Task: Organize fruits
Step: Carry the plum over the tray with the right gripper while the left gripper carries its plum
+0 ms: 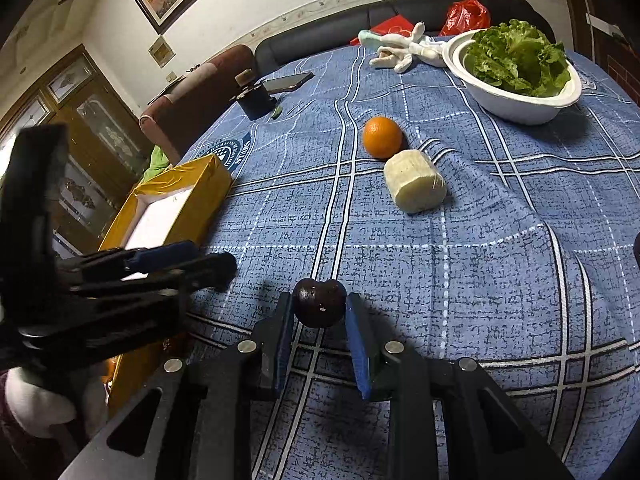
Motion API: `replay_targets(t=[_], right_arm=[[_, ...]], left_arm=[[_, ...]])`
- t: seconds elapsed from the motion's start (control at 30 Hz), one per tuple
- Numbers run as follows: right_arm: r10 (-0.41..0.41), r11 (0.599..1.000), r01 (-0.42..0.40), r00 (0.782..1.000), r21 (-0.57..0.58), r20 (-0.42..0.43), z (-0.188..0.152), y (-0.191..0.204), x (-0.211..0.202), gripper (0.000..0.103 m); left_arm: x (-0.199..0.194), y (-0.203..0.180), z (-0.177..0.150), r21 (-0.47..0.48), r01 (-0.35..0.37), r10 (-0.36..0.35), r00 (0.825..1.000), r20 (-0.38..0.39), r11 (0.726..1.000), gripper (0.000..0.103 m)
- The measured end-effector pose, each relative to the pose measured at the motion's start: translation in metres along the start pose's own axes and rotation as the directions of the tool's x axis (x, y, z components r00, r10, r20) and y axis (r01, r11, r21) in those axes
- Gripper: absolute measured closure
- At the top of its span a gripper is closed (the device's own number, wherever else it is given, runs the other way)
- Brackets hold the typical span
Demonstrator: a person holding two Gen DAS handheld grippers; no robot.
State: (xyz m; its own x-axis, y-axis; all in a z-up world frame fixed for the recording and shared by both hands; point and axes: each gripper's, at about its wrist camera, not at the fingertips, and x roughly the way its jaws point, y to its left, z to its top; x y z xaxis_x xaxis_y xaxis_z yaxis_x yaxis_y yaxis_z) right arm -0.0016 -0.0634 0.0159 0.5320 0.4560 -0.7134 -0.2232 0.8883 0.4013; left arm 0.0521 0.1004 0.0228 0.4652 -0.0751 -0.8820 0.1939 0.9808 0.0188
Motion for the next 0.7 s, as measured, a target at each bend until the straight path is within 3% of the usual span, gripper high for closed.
replay_targets(t=[0.07,0.1,0.17,0.37,0.53,0.7], right_arm=[[0.005,1.000,-0.005,1.000,0.000,0.000,0.001,-0.001,0.000,0.073],[0.006,1.000,-0.006,1.000,0.000,0.001,0.001,0.000,0.000,0.073],[0.003,1.000,-0.003,1.000,0.000,0.002,0.000,0.000,-0.001,0.073],[0.002,1.000,-0.001,1.000,0.010,-0.004,0.000,-0.002,0.001,0.073],[0.027,1.000,-0.027,1.000,0.014,0.005,0.000,-0.002,-0.001,0.073],[0.034,0.999,-0.034,0.999,0.029,0.012,-0.002,-0.004,-0.003,0.073]], left_arm=[[0.002,0.002,0.000,-0.008,0.009,-0.009,1.000,-0.009,1.000,0.058],[0.001,0.001,0.000,0.000,0.003,-0.003,1.000,-0.004,1.000,0.070],[-0.002,-0.004,-0.002,0.025,-0.056,0.055,0.998,0.019,0.998,0.080],[-0.028,-0.004,-0.012,-0.027,0.025,-0.022,0.995,0.092,0.999,0.080],[-0.067,0.013,-0.033,-0.122,0.125,-0.102,0.978,0.183,0.985,0.080],[-0.089,0.047,-0.064,-0.242,0.154,-0.097,0.968,0.233,0.958,0.080]])
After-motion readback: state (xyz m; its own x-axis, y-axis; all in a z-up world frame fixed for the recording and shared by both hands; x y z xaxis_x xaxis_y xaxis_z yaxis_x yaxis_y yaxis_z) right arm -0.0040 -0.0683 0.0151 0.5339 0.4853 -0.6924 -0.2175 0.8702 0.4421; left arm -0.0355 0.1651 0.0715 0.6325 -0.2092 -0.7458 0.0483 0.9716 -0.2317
